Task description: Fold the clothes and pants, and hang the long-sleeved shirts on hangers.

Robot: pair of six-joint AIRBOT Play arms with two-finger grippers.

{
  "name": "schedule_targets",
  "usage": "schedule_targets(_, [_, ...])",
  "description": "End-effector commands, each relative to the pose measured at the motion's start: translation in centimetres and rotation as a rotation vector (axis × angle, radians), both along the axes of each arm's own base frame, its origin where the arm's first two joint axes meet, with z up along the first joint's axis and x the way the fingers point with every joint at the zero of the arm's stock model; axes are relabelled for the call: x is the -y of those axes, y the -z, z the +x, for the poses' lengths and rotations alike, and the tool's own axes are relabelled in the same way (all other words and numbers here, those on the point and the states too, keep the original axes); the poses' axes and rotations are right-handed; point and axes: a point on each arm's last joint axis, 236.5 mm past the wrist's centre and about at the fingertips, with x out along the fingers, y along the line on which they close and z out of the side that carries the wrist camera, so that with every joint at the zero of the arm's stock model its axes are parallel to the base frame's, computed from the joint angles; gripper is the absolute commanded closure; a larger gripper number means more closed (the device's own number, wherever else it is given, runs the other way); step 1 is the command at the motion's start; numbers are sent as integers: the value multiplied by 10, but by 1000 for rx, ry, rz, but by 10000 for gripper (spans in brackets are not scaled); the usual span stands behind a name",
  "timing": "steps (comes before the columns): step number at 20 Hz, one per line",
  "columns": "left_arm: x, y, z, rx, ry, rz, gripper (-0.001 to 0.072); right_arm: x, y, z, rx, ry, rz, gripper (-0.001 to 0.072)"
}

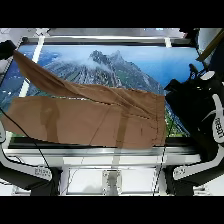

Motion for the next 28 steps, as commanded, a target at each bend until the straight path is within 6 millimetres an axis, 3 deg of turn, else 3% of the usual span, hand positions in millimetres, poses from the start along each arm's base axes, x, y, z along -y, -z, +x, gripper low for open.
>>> schedule_targets(1, [4,-28,24,160,-28,59,700,-9,24,8,-9,5,66,179])
schedule_targets(3, [1,-75,23,309,-66,71,700,-8,18,22,49,29,74,179])
schedule_targets(4, [5,-79,19,300,-51,86,699,-9,16,25,57,38,85,179])
schedule_targets(5, [12,-71,15,241,-10,114,699,-10,17,22,47,29,87,180])
schedule_targets(6, [16,-49,9,131,46,181,699,-13,18,16,29,5,90,180])
schedule_targets(8, [-1,20,-16,-136,75,235,700,-19,19,7,4,-35,103,180])
schedule_targets(11, [-42,138,-78,-461,0,146,700,-21,18,5,-4,-39,111,180])
schedule_targets(12, [-53,166,-97,-516,-35,98,700,-22,18,5,-5,-37,114,181])
schedule_targets(14, [-71,201,-127,-588,-87,37,700,-23,18,4,-12,-42,118,181])
schedule_targets(16, [-88,211,-148,-621,-150,-27,699,-23,18,2,-16,-45,121,182])
schedule_targets(18, [-92,218,-164,-669,-166,-68,699,-25,18,2,-18,-43,122,182])
schedule_targets(19, [-91,220,-169,-685,-165,-81,611,-27,18,3,-19,-45,124,181])
schedule_targets(20, [-89,217,-168,-683,-164,-90,138,-31,18,3,-19,-53,125,182])
schedule_targets(21, [-87,209,-162,-649,-168,-107,-2,-37,18,2,-24,-65,130,182])
schedule_targets(23, [-89,169,-134,-500,-176,-118,-9,-49,17,-2,-37,-97,138,182])
schedule_targets(26, [-91,82,-74,-179,-160,-110,-5,-67,17,-2,-38,-133,136,182])
schedule_targets(27, [-93,66,-61,-145,-150,-86,-3,-72,17,0,-30,-140,130,182])
schedule_targets(28, [-93,66,-52,-153,-135,-91,1,-77,17,2,-23,-146,127,182])
